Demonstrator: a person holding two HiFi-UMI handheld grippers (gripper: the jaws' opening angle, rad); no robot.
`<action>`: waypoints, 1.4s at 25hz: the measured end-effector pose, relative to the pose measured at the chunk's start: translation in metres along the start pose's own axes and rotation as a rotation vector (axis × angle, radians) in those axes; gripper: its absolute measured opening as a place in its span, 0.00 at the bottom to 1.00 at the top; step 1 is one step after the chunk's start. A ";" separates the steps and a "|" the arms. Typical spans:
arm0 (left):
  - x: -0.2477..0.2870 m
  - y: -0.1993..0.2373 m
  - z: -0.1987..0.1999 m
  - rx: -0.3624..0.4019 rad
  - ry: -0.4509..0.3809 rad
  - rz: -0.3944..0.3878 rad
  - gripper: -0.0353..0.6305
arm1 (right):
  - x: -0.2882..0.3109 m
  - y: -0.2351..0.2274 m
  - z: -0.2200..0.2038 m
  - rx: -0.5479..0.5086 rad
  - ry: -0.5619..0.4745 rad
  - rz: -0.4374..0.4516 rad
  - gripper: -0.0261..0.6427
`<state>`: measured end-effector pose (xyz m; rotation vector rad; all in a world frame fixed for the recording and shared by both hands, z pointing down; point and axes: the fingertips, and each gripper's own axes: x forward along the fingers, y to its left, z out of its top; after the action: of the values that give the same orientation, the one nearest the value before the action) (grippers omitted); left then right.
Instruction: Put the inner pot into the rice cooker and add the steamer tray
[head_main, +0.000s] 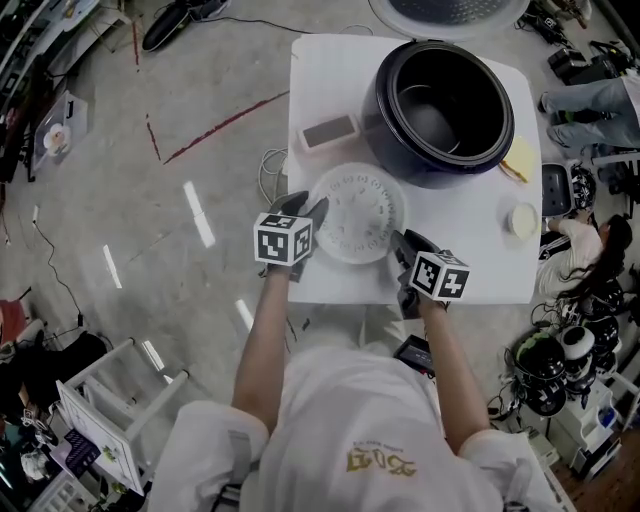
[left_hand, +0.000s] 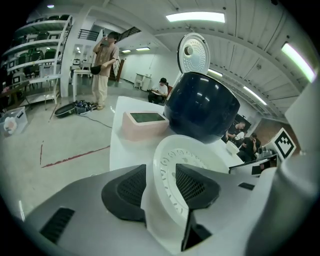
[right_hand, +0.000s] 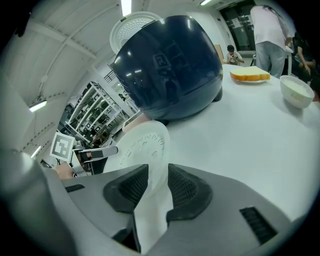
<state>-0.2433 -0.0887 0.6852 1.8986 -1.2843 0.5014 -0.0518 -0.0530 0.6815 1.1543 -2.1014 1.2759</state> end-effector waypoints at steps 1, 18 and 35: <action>0.001 0.000 -0.001 0.004 0.007 0.004 0.35 | 0.001 -0.001 0.000 -0.001 0.004 -0.004 0.24; -0.007 -0.001 -0.009 -0.054 0.038 -0.014 0.17 | -0.008 0.004 -0.003 0.033 0.036 0.008 0.16; -0.064 -0.004 0.027 -0.100 -0.093 -0.003 0.16 | -0.039 0.056 0.035 -0.032 -0.050 0.121 0.14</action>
<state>-0.2686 -0.0702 0.6229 1.8582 -1.3414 0.3446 -0.0736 -0.0533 0.6075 1.0707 -2.2503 1.2735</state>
